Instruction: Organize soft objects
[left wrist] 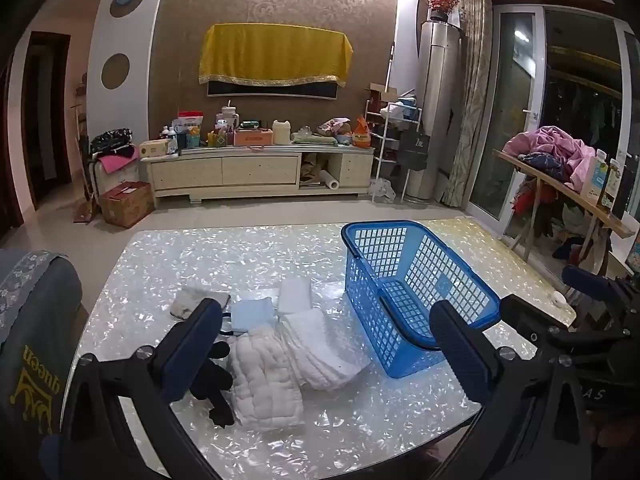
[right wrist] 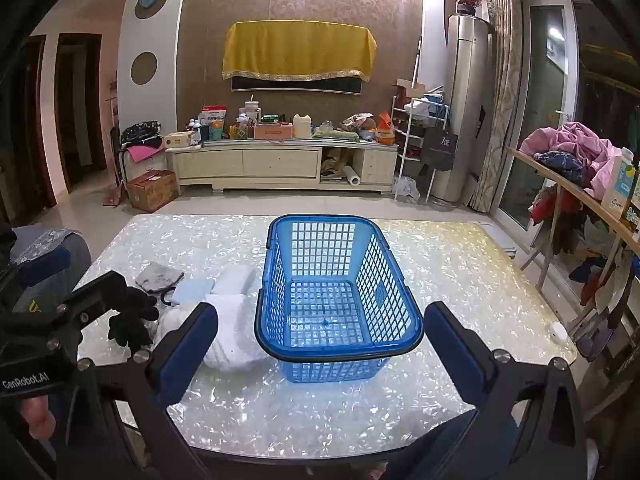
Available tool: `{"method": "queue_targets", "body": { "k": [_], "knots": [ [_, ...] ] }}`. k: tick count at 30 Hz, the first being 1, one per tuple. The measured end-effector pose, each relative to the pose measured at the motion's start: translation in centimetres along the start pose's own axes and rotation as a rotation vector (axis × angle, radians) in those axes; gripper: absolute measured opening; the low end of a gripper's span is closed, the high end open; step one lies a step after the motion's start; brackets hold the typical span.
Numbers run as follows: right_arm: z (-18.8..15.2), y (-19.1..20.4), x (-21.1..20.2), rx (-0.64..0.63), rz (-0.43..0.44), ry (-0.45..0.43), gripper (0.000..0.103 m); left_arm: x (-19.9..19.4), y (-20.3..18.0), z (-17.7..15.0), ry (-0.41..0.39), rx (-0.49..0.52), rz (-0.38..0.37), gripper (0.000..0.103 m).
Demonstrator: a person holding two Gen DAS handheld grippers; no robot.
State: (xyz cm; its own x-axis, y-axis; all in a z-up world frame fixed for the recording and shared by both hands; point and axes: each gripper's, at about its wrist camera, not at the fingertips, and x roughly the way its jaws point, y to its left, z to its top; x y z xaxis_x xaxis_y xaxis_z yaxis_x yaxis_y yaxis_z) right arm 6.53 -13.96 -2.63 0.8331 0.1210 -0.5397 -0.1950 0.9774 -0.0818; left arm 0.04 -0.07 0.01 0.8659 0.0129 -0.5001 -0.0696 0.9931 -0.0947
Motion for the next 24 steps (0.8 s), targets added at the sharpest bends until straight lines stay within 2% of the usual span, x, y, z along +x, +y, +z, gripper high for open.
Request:
{"method": "queue_targets", "body": {
  "k": [6,9,24],
  "knots": [
    [0.03,0.0,0.04,0.0,0.005,0.014,0.103,0.33,-0.94,-0.07,-0.004,0.039,0.021,0.103],
    [0.0,0.01,0.03,-0.002,0.002,0.012,0.103,0.22,-0.65,-0.16,0.002,0.023,-0.001,0.103],
    [-0.17,0.09,0.11,0.0,0.004,0.018,0.103,-0.08,-0.08,-0.39,0.002,0.023,-0.006,0.103]
  ]
}}
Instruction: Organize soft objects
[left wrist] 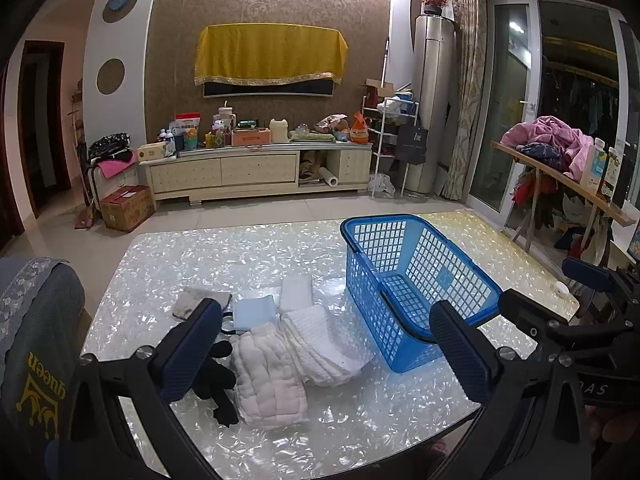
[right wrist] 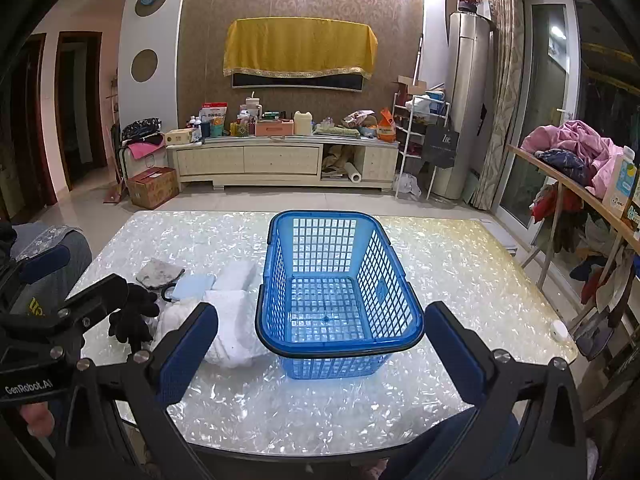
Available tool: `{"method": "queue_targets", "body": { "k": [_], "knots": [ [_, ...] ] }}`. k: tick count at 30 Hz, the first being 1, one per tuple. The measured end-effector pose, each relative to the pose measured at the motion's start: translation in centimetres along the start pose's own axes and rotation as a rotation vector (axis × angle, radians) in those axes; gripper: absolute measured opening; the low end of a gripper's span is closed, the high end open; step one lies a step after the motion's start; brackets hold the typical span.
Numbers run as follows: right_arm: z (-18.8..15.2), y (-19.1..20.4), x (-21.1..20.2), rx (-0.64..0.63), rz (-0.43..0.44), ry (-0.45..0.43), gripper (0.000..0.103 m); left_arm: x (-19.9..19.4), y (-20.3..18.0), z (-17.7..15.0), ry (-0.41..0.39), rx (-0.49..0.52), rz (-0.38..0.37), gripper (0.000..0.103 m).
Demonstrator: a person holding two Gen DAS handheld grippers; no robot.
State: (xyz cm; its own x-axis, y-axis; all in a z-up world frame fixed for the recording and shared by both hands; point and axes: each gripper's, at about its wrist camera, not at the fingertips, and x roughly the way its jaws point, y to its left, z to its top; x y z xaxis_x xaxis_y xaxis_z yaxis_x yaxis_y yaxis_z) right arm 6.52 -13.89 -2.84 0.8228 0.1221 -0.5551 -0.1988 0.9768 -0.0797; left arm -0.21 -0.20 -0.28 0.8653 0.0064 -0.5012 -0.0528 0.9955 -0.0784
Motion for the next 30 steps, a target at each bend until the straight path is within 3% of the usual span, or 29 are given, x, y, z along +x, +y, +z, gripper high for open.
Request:
{"method": "queue_targets", "body": {
  "k": [30],
  "knots": [
    [-0.21,-0.14,-0.27,0.005,-0.004,0.004,0.103,-0.12,-0.1,-0.32,0.008,0.007,0.003,0.103]
  ]
}}
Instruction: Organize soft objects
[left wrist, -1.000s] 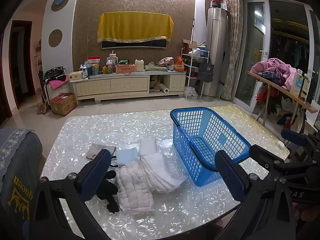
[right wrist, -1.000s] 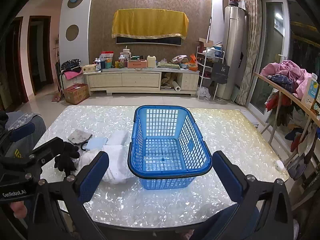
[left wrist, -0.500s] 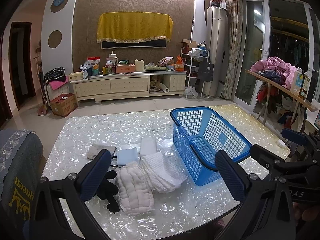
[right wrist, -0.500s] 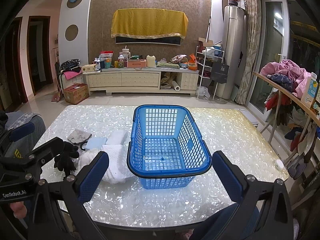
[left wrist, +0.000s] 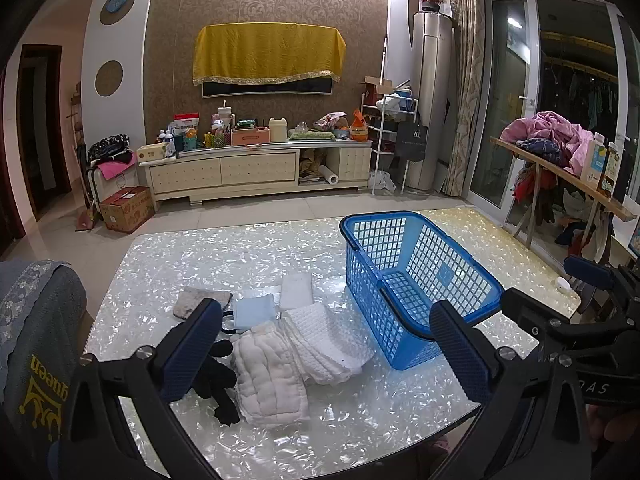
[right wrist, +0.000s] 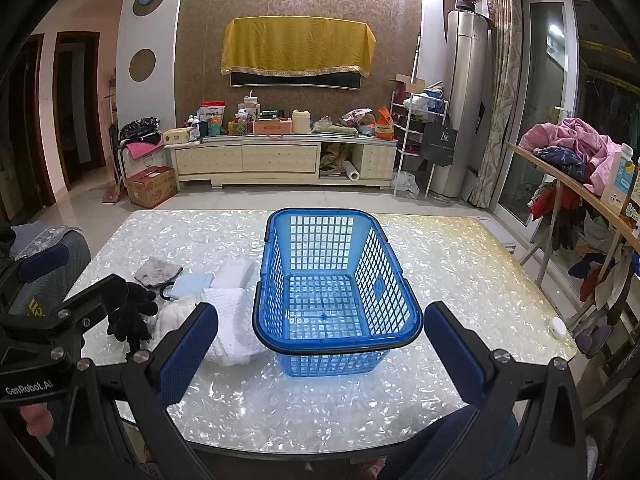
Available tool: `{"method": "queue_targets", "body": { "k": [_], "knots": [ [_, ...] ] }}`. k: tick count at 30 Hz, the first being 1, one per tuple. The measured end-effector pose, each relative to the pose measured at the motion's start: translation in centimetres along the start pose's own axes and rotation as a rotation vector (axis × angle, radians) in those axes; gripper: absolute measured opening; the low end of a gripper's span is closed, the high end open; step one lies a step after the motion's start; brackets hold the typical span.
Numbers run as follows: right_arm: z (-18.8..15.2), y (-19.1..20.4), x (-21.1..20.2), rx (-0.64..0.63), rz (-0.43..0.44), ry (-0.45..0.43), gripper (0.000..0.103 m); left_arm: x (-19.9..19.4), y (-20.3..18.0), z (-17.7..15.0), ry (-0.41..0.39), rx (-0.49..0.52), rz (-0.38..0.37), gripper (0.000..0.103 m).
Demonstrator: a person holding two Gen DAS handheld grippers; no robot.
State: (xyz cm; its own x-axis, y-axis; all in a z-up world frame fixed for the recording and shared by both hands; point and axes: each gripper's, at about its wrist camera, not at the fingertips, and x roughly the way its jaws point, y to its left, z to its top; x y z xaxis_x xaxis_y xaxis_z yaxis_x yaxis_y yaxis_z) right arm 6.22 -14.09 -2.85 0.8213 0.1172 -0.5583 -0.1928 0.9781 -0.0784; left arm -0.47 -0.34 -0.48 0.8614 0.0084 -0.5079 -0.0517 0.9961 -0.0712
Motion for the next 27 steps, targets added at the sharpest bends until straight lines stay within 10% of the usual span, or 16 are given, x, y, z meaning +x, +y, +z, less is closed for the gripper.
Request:
{"method": "queue_targets", "body": {
  "k": [27],
  "knots": [
    [0.6,-0.1,0.0,-0.003,-0.006,-0.003,0.103,0.4,0.1,1.5,-0.005,0.02,-0.024,0.103]
  ]
}}
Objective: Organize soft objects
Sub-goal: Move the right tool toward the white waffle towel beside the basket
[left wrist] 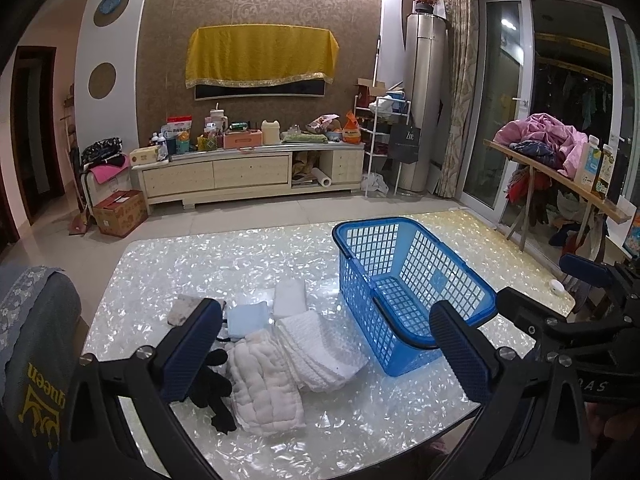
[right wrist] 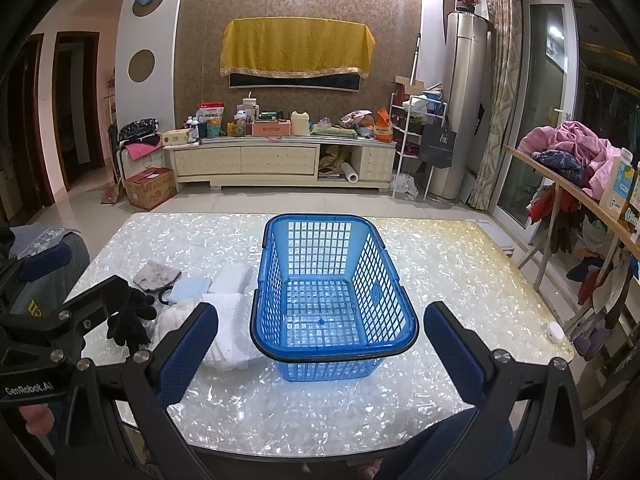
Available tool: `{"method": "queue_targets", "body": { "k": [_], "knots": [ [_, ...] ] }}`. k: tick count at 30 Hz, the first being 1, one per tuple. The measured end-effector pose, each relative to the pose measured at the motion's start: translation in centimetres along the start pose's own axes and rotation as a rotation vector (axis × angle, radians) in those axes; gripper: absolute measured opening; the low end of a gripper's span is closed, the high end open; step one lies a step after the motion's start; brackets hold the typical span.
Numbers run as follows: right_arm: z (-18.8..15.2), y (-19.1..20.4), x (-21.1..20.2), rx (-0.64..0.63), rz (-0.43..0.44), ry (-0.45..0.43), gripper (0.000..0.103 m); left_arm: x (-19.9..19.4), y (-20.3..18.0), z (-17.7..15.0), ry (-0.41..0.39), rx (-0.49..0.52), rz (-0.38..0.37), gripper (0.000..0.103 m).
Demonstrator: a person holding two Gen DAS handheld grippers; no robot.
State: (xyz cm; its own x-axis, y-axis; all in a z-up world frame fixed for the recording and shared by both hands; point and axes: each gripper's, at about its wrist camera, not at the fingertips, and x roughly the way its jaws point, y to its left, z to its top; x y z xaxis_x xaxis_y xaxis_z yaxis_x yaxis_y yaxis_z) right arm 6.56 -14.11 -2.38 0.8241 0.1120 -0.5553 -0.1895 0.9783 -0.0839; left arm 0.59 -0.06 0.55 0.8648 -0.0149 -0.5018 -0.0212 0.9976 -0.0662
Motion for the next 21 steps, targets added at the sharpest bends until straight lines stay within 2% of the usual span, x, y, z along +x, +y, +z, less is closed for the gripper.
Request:
{"method": "queue_targets", "body": {
  "k": [13,19,21],
  "knots": [
    [1.7,1.7,2.6,-0.05,0.015,0.028,0.103,2.7,2.0,2.2,0.049,-0.001,0.051,0.103],
    [3.1,3.6,4.5,-0.103,0.073,0.051,0.103,4.7,6.4,3.3,0.128,-0.088,0.045,0.103],
    [3.5,4.5,5.2,-0.124,0.101,0.059,0.103,5.1,8.1,3.5,0.159,-0.113,0.068,0.103]
  ]
}}
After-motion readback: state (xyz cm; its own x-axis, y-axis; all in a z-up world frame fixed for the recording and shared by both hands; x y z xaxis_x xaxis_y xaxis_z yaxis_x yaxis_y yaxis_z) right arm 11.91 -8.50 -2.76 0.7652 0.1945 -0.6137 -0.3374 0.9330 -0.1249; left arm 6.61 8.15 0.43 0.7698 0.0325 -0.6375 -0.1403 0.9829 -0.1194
